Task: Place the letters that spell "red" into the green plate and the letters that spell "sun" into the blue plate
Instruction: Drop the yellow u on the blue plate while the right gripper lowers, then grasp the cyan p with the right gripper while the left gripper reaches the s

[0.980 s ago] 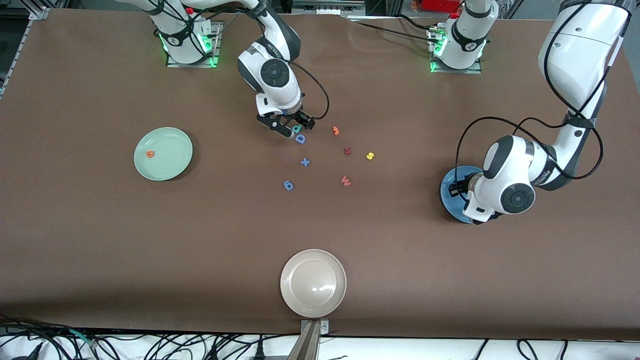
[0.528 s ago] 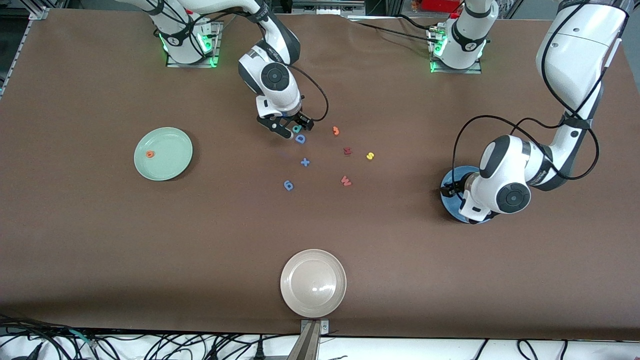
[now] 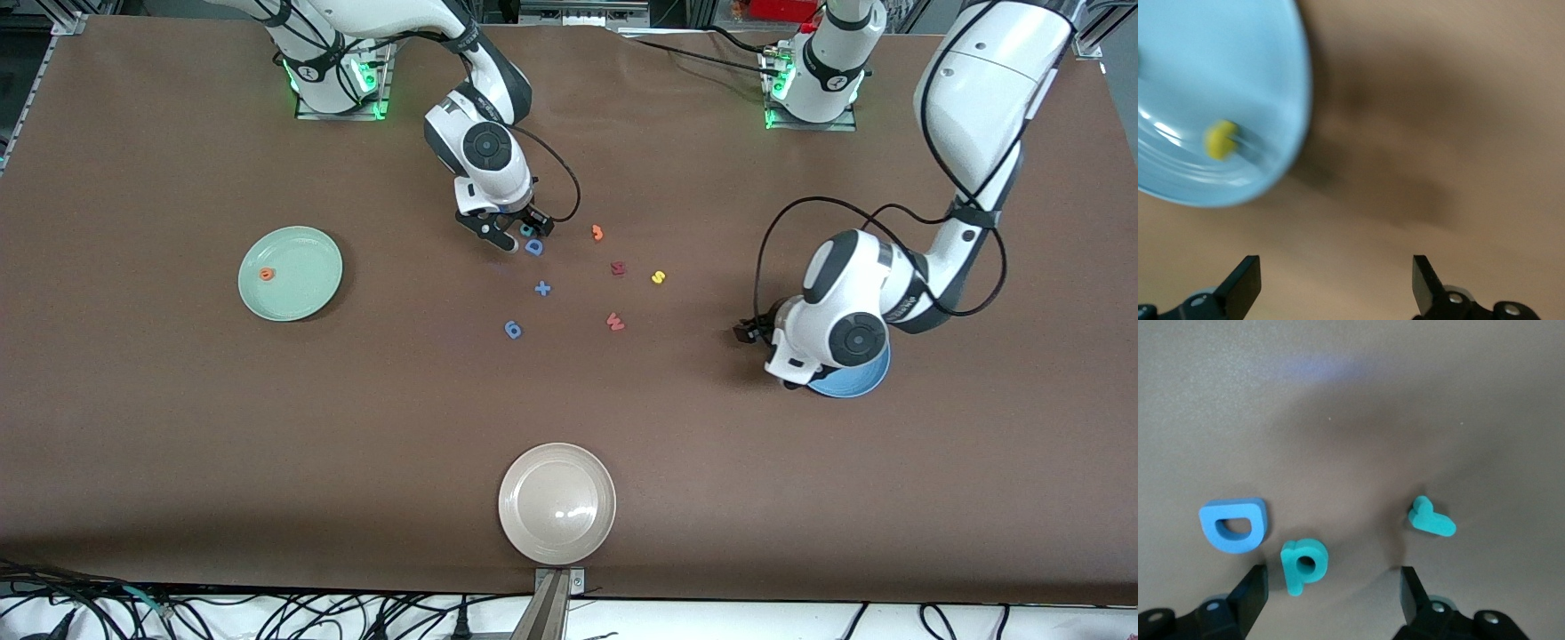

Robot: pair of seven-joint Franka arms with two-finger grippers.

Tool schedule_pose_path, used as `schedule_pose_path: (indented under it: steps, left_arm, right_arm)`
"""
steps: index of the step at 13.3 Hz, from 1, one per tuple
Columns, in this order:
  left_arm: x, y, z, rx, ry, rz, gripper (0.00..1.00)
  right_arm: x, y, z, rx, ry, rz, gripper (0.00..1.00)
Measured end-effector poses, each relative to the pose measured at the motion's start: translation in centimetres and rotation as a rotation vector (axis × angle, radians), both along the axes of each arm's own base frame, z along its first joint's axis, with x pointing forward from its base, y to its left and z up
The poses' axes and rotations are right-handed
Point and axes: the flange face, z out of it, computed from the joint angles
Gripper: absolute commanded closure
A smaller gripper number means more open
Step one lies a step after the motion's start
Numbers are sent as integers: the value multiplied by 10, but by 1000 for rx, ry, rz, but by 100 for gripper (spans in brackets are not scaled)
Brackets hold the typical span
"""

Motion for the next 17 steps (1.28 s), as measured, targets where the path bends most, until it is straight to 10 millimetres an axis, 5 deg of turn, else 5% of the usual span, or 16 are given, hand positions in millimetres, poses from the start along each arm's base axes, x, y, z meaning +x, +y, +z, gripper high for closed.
schedule_pose_path:
  steps: [1, 3, 5, 10, 14, 17]
  left_arm:
    - [-5, -19, 1, -9, -2, 8, 0]
    - [-11, -52, 3, -53, -12, 93, 2]
    - [-19, -72, 0, -78, 13, 183, 4]
    - [-45, -119, -13, -83, 20, 311, 5]
    - [-71, -127, -40, -65, 31, 306, 9]
    - [-80, -129, -47, -54, 46, 297, 14]
  right_arm:
    - [1, -1, 0, -1, -1, -2, 29]
    - [2, 0, 1, 5, -8, -4, 72]
    - [4, 1, 4, 11, -14, -5, 100]
    - [5, 0, 7, 10, -15, -6, 100]
    - [20, -10, 14, -3, -25, -28, 100]
    - [56, -43, 71, -86, 31, -3, 100]
